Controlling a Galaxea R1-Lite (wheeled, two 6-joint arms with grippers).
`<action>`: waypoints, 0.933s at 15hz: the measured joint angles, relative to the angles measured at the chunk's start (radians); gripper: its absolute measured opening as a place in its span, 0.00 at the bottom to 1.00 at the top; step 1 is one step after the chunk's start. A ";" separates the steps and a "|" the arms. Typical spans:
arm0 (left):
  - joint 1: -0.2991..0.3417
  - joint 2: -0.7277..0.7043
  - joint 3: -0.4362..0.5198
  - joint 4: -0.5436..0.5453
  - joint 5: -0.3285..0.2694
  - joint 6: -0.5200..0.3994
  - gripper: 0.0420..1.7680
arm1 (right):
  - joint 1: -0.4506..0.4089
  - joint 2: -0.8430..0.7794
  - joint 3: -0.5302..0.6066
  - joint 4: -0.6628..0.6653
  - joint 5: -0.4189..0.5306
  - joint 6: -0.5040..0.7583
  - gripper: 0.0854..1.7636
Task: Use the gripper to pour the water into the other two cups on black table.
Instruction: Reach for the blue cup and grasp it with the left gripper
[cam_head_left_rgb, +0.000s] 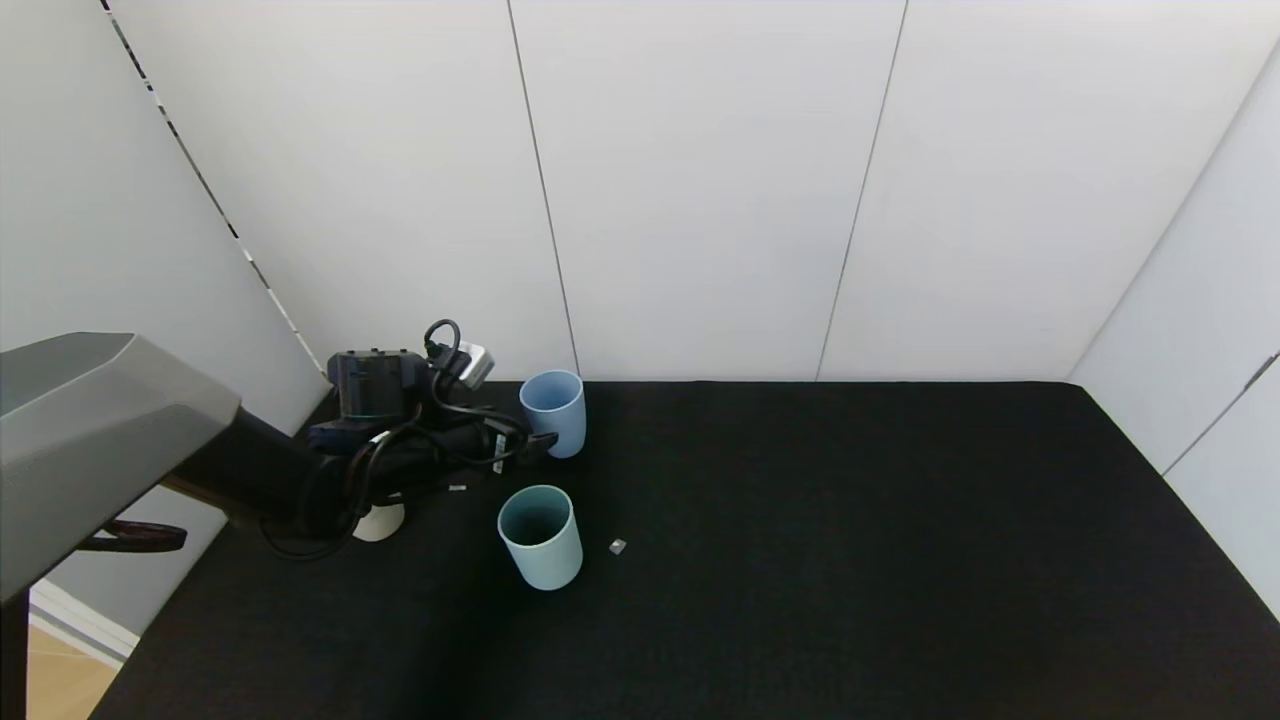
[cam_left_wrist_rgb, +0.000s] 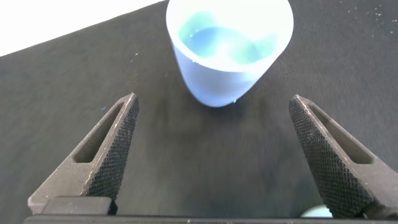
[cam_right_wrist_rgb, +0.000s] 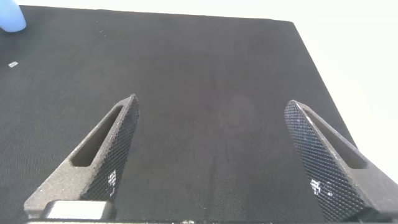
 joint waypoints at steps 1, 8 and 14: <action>-0.004 0.013 -0.016 0.000 0.000 -0.001 0.97 | 0.000 0.000 0.000 0.000 0.000 0.000 0.97; -0.012 0.100 -0.126 0.000 -0.001 -0.009 0.97 | 0.000 0.000 0.000 0.000 0.000 0.000 0.97; -0.030 0.139 -0.195 -0.003 -0.003 -0.013 0.97 | 0.000 0.000 0.000 0.000 0.000 0.000 0.97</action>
